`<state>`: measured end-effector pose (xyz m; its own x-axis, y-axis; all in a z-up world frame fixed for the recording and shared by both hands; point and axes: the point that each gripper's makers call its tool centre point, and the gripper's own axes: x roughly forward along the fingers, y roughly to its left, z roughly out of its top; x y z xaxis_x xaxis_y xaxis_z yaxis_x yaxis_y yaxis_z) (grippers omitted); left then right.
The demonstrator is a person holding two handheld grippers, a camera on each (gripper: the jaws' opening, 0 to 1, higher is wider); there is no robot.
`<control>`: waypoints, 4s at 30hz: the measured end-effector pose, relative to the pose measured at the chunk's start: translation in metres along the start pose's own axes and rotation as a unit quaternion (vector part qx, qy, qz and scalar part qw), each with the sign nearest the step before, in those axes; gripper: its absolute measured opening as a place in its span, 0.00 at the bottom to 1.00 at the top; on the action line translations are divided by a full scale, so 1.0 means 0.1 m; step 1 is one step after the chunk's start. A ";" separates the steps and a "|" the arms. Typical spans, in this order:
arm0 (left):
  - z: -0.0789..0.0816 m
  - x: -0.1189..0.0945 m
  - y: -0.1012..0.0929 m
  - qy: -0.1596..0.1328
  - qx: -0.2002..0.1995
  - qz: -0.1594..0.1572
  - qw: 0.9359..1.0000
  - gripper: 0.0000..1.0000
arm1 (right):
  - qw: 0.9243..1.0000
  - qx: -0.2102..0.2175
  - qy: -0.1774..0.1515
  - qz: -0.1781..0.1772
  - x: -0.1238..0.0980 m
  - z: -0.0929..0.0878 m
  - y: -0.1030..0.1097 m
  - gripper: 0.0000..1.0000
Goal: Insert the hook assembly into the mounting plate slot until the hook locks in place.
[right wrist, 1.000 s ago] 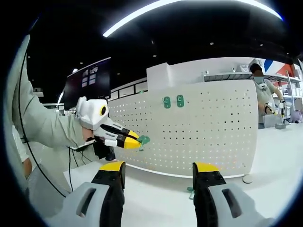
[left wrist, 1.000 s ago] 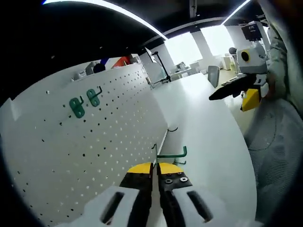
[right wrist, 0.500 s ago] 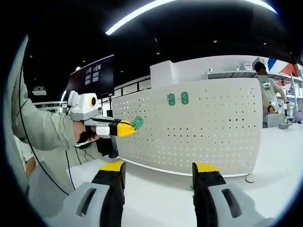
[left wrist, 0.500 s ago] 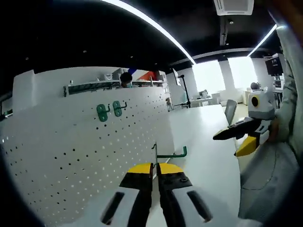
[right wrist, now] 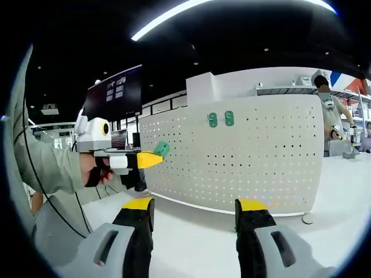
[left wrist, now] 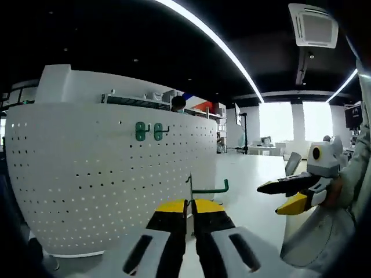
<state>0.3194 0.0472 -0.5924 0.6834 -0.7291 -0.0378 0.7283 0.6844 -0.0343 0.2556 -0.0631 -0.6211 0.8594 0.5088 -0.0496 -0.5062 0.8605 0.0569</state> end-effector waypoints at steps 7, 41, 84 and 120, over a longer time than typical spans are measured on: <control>0.20 -0.17 -0.08 -0.093 -0.028 0.017 0.995 0.04 | 1.000 -0.001 0.005 0.005 0.01 -0.02 0.02 0.53; 0.20 -0.38 -0.28 -0.123 -0.021 0.029 0.992 0.04 | 0.994 0.035 -0.069 0.071 -0.01 0.64 0.45 0.35; 0.37 -0.35 -0.70 -0.130 0.010 -0.025 0.991 0.04 | 0.984 0.071 -0.070 0.150 0.18 0.86 0.86 0.11; 0.36 -0.34 -0.78 -0.124 0.040 -0.022 0.991 0.04 | 0.988 0.054 -0.060 0.129 0.20 0.77 0.85 0.01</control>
<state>0.2410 0.0187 -0.5520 0.6348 -0.7441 0.2082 0.7530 0.6562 0.0492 0.2357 0.0183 -0.5407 0.7090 0.6982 0.0991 -0.7040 0.6923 0.1584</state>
